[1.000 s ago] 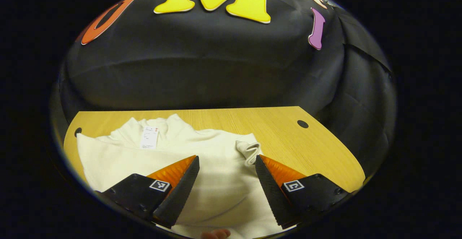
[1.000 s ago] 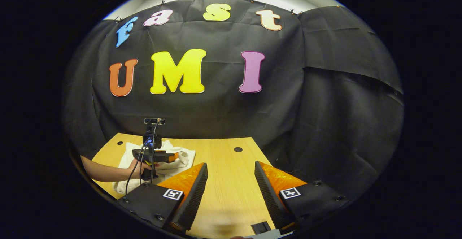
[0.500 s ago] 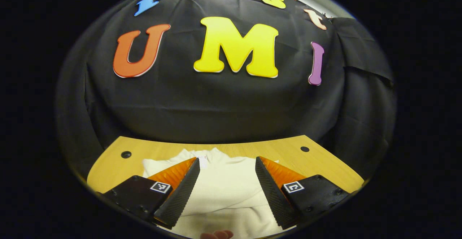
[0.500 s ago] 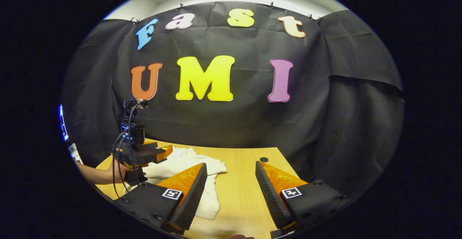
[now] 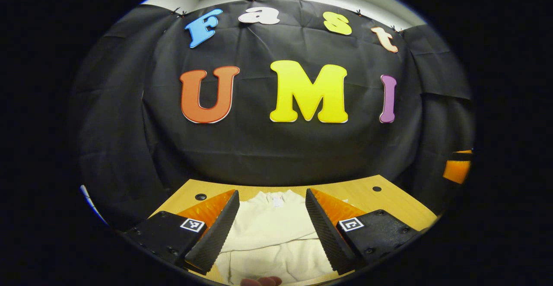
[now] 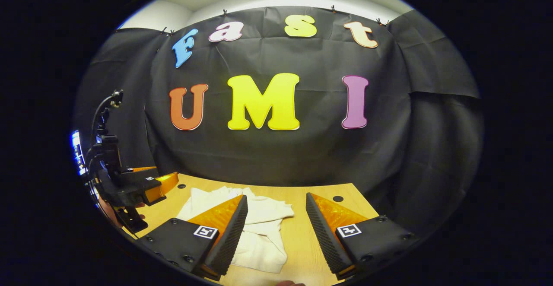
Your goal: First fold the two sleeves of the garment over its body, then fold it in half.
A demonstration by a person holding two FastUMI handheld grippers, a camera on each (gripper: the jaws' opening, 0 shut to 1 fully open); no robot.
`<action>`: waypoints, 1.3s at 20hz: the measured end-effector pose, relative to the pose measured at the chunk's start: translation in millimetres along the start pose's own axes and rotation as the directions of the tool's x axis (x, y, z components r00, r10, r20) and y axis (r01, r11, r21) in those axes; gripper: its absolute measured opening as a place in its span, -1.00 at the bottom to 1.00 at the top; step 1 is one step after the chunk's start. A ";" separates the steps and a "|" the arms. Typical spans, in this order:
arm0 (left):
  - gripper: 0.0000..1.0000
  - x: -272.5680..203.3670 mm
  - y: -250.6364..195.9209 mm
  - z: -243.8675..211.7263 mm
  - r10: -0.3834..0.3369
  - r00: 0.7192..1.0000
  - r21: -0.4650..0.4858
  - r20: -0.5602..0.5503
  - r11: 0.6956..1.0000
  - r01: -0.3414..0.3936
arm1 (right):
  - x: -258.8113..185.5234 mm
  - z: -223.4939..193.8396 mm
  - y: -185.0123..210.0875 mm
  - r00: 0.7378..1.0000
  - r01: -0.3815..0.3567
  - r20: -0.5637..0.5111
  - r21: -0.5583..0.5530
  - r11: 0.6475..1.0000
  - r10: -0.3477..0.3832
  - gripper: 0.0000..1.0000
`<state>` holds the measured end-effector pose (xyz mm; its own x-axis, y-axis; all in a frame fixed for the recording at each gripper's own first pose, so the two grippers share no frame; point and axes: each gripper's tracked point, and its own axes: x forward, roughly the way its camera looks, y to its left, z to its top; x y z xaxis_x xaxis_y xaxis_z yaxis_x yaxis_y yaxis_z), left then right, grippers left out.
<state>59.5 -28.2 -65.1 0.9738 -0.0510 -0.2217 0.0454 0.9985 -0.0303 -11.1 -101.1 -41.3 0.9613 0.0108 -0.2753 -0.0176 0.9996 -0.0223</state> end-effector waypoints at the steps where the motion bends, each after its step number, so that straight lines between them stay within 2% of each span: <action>1: 0.94 -5.0 1.9 -1.3 -0.001 1.000 -0.021 -0.007 1.000 0.000 | 1.8 -1.7 4.5 1.000 -0.011 -0.005 0.000 1.000 0.011 0.68; 8: 0.94 -24.7 32.4 -17.8 0.026 0.999 -0.034 -0.048 0.999 -0.027 | 11.2 -19.3 9.7 0.997 -0.047 -0.053 0.006 0.999 0.048 0.69; 11: 0.94 -31.4 37.8 -32.0 0.017 0.997 -0.037 -0.079 0.999 -0.020 | 11.0 -37.0 5.5 0.992 -0.067 -0.105 -0.007 0.998 0.065 0.69; 16: 0.94 -47.5 42.7 -85.7 -0.014 0.979 -0.051 -0.205 0.999 0.004 | 8.3 -66.8 -9.3 0.980 -0.086 -0.178 -0.005 0.996 0.084 0.69; 19: 0.94 -58.5 51.4 -137.0 -0.029 0.947 -0.063 -0.321 0.998 0.009 | 6.2 -96.5 -20.8 0.965 -0.088 -0.249 -0.003 0.996 0.085 0.69; 21: 0.94 -69.2 53.3 -174.8 -0.054 0.914 -0.092 -0.401 0.996 0.018 | 2.0 -119.9 -28.1 0.948 -0.091 -0.305 0.007 0.996 0.089 0.68; 24: 0.95 -86.6 63.9 -223.4 -0.068 0.859 -0.097 -0.508 0.995 0.022 | -3.9 -154.3 -43.3 0.918 -0.079 -0.389 -0.004 0.997 0.072 0.69; 26: 1.00 -96.2 74.7 -255.4 -0.067 0.810 -0.126 -0.583 0.992 -0.009 | -6.7 -178.3 -52.4 0.893 -0.072 -0.445 0.001 0.997 0.065 0.66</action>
<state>-87.8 46.4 -294.9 0.6558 -0.1191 -0.7455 0.0082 0.9886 -0.1506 -65.7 -158.3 -209.6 0.7349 0.0629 -0.6752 -0.0869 0.9962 -0.0017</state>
